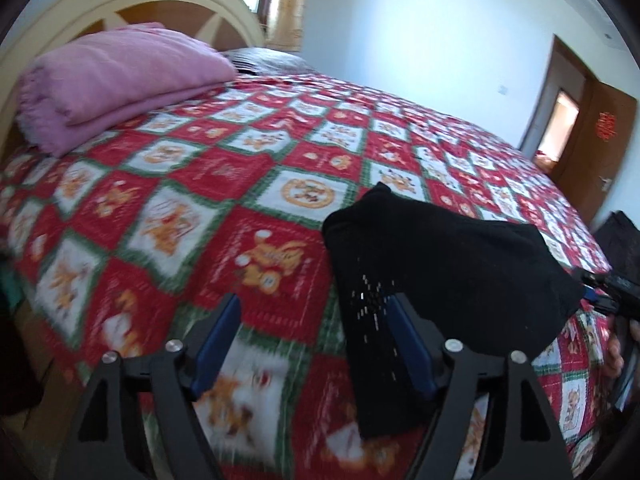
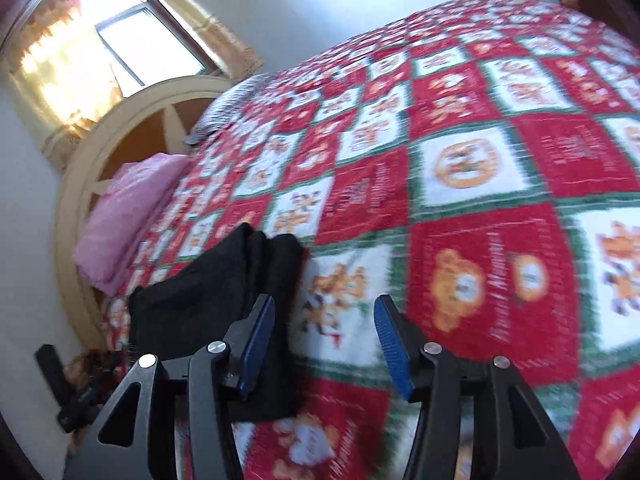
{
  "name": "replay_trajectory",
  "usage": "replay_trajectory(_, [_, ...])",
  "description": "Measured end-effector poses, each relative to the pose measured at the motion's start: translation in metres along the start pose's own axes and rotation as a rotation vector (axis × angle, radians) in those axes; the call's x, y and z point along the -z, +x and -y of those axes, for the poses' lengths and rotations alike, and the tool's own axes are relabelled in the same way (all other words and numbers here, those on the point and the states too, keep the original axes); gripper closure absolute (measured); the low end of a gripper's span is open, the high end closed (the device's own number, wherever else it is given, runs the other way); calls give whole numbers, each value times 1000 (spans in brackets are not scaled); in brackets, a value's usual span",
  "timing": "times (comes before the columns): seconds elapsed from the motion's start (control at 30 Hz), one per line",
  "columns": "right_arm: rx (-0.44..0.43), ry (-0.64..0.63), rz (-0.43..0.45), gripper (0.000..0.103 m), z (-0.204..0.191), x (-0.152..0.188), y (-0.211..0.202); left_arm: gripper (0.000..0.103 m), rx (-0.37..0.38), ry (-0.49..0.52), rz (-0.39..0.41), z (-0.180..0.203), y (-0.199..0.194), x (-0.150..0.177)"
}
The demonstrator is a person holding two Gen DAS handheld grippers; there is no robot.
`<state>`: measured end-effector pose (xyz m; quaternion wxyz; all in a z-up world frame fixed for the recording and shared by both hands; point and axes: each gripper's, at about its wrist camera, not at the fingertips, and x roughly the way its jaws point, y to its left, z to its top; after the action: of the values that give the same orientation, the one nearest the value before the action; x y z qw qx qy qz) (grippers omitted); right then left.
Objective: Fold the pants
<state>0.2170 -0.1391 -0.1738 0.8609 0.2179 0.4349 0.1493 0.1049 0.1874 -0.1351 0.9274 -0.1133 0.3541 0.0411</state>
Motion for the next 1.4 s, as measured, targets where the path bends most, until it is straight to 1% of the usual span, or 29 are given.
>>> replay_trajectory(0.03, [14,-19,9,49,-3,2,-8,25,-19,-8,19,5,-10,2])
replay_trajectory(0.07, [32,-55,29,49,-12,7,-23,25,-20,-11,38,11,-22,5])
replay_trajectory(0.13, [44,-114,40,48,-26,14,-43,24,-18,1,61,24,-42,7])
replay_trajectory(0.2, [59,-191,65,46,-47,24,-69,23,-12,48,77,40,-63,8])
replay_trajectory(0.23, [58,-211,73,45,-52,27,-78,22,-23,80,103,49,-78,8])
replay_trajectory(0.27, [54,-237,84,44,-61,31,-89,17,-28,93,116,53,-85,7])
replay_trajectory(0.3, [39,-265,102,44,-71,36,-103,8,-29,107,141,58,-97,5])
replay_trajectory(0.37, [25,-295,140,43,-86,44,-124,0,-28,112,209,66,-119,1])
replay_trajectory(0.47, [38,-353,200,42,-109,51,-146,0,-6,151,260,77,-139,-5])
replay_trajectory(0.5, [38,-379,226,42,-118,54,-155,0,-10,164,273,80,-143,-6])
replay_trajectory(0.57, [25,-405,243,42,-128,59,-164,0,-13,187,296,83,-149,-7])
replay_trajectory(0.73, [30,-445,272,41,-143,68,-174,0,3,182,289,84,-149,-8])
replay_trajectory(0.83, [42,-448,269,41,-143,68,-173,0,0,173,283,86,-150,-6])
replay_trajectory(1.0, [37,-428,265,41,-139,68,-172,0,-4,165,278,84,-150,-6])
replay_trajectory(1.4, [37,-432,262,41,-141,68,-173,0,-5,167,271,85,-148,-5])
